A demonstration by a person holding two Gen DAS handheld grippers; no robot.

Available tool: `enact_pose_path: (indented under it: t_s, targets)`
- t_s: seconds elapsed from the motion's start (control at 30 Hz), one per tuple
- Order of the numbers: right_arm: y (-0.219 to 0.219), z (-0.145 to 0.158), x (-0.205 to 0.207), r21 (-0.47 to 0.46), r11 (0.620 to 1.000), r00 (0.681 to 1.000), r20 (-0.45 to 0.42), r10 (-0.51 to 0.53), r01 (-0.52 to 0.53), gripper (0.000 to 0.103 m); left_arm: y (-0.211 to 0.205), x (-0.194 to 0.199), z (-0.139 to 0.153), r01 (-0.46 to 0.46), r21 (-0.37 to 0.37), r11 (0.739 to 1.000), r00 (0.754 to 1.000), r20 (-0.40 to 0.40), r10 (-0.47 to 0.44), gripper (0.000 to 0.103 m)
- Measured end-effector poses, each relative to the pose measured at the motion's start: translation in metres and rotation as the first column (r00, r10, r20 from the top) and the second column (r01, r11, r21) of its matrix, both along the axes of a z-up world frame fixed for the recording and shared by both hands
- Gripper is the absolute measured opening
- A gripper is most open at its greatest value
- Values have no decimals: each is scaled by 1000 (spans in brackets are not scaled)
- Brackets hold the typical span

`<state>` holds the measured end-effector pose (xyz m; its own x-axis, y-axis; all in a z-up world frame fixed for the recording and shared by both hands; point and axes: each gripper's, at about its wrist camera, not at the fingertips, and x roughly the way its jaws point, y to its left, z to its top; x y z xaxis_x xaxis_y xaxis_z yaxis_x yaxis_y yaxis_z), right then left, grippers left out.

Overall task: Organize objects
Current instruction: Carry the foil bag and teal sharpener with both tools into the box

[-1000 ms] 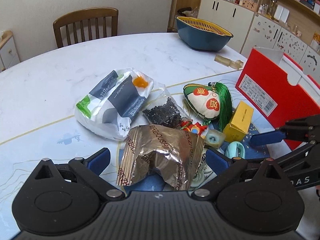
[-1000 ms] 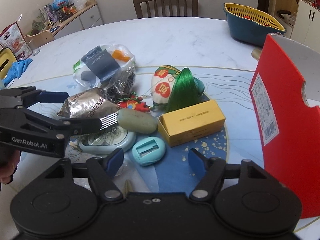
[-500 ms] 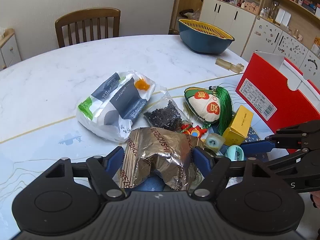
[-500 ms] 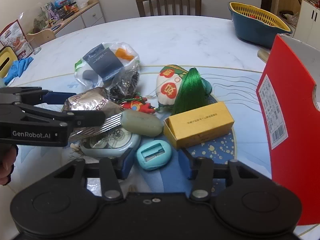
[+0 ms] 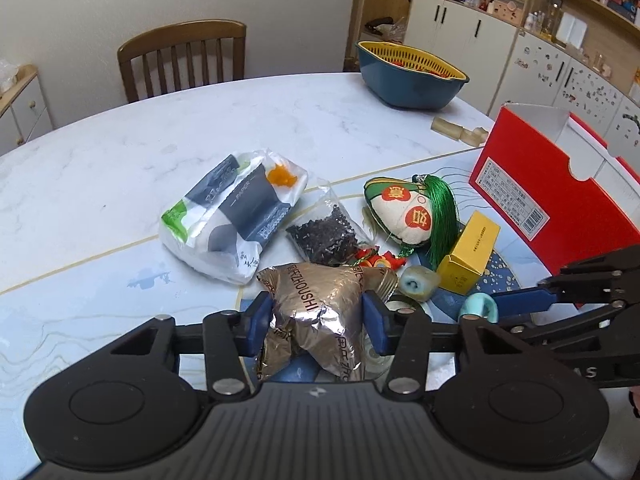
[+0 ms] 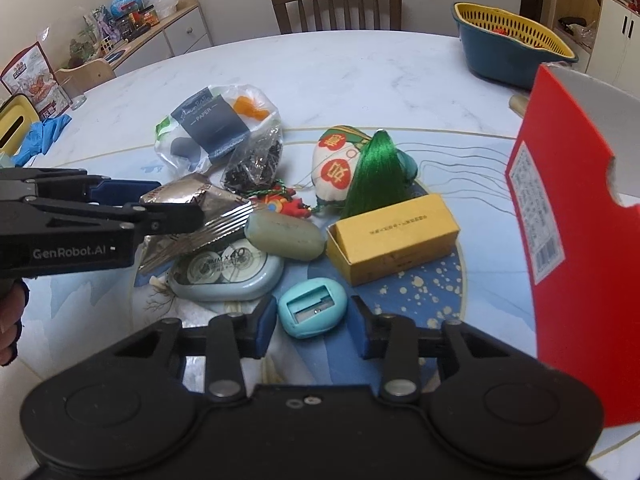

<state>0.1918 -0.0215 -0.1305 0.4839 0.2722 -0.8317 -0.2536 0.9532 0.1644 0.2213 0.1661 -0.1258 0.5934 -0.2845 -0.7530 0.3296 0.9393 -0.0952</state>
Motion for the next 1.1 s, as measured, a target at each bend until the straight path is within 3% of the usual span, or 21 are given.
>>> enact_pose_path:
  t_s: [0.4, 1.1]
  targets:
    - [-29, 37, -27, 43, 999, 999, 28, -30, 29, 37, -1, -24, 22, -47, -28, 999, 999, -10, 47, 46]
    - [-97, 110, -64, 65, 998, 993, 111, -35, 28, 37, -56, -72, 101, -16, -105, 994, 998, 64, 23, 46]
